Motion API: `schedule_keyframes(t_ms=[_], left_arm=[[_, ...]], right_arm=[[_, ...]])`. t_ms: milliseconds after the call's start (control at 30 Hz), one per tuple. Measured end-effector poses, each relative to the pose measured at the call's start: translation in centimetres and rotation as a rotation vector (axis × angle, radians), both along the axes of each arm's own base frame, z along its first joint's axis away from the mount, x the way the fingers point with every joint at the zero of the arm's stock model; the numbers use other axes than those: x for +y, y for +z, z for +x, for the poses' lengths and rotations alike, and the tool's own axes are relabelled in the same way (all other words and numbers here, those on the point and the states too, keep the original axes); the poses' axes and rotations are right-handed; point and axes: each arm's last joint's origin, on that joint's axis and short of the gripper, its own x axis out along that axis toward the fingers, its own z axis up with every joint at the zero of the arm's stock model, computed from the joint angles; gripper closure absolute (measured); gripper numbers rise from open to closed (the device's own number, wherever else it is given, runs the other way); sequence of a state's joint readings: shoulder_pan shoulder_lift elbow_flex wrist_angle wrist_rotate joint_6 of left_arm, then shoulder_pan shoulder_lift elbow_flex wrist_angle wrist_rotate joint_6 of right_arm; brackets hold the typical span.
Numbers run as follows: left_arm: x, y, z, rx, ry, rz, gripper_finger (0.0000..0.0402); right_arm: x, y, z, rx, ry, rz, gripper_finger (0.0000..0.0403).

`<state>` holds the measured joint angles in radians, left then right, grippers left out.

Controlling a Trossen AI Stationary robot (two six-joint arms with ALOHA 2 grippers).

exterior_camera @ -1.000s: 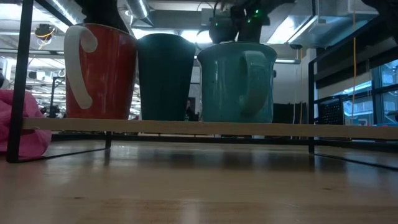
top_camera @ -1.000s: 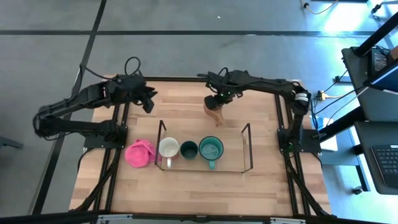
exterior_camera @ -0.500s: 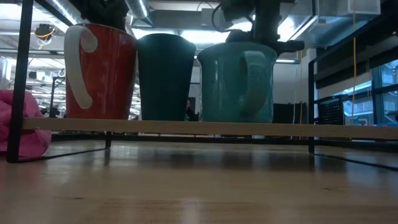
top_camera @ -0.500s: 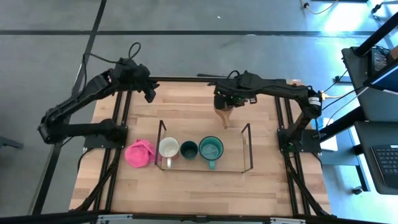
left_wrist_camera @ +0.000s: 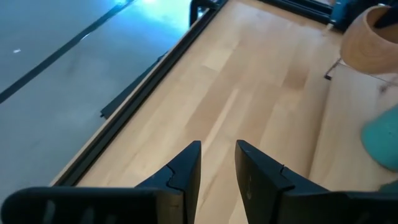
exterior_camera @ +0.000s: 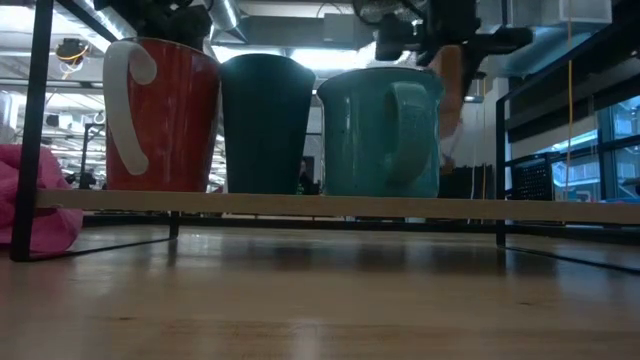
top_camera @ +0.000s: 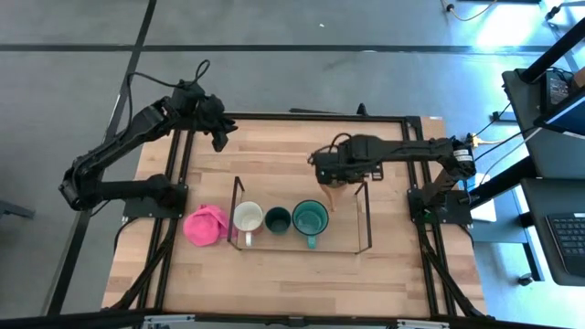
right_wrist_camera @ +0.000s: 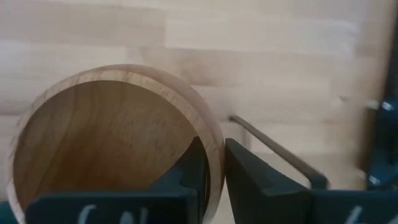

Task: Stack small to large cups/mugs on shelf
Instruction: Put the wooden mug on the shelf

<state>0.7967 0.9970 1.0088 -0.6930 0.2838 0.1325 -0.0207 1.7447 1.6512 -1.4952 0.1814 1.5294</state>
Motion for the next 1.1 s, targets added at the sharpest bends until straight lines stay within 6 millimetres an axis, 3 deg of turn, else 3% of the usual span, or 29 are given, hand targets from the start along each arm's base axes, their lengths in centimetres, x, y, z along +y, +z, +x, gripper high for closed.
schedule_keyframes(t_ms=[300,733,1100], left_arm=[[-0.1,0.0,0.0,-0.007,-0.035,0.000,0.0309],[-0.1,0.0,0.1,-0.006,-0.034,-0.001,0.0308],[0.5,-0.7,0.7,0.003,-0.058,-0.053,0.0308]], right_arm=[[2.9,0.1,-0.7,0.040,-0.068,-0.043,0.0356],[7.4,0.0,-1.4,0.040,-0.023,0.043,0.0356],[10.1,0.0,-2.1,0.028,-0.128,0.077,0.0356]])
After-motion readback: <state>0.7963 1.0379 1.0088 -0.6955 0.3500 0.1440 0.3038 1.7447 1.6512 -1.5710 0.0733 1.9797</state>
